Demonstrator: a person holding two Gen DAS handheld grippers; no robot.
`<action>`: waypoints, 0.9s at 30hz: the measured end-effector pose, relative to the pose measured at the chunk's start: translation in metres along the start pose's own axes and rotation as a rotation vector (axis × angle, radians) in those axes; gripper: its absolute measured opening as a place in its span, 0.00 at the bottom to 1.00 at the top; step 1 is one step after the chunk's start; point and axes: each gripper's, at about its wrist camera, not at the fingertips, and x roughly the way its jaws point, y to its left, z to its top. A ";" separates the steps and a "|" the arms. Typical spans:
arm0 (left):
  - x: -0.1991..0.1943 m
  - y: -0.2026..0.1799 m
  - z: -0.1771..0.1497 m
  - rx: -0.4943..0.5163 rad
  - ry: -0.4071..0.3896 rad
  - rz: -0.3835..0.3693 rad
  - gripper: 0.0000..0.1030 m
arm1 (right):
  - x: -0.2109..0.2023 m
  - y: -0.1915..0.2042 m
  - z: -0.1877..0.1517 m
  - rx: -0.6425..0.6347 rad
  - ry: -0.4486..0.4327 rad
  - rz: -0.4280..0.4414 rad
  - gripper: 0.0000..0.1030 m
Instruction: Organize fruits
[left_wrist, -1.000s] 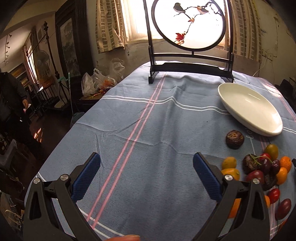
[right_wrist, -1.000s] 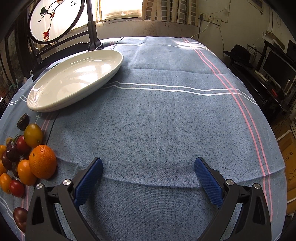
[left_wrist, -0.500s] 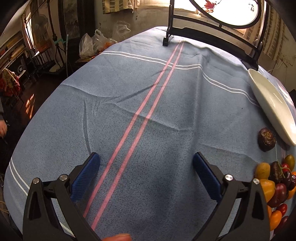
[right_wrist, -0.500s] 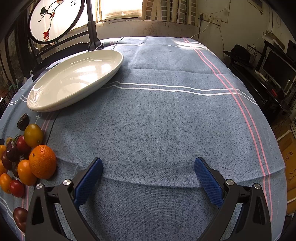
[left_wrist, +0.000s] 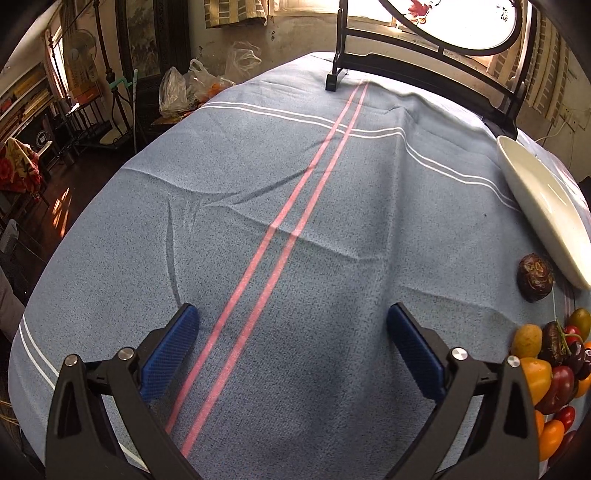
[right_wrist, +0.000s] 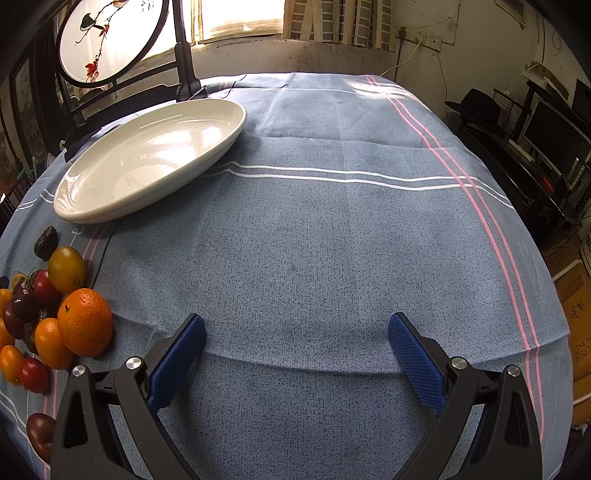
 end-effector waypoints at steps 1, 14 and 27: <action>0.000 -0.001 0.000 0.000 0.000 0.000 0.96 | 0.000 0.000 0.000 0.000 0.000 0.000 0.97; 0.000 0.001 0.000 0.000 -0.001 0.000 0.96 | 0.000 0.000 0.000 0.000 0.000 0.000 0.97; 0.000 0.000 0.000 0.000 -0.001 0.000 0.96 | 0.000 0.000 0.000 0.000 0.000 0.000 0.97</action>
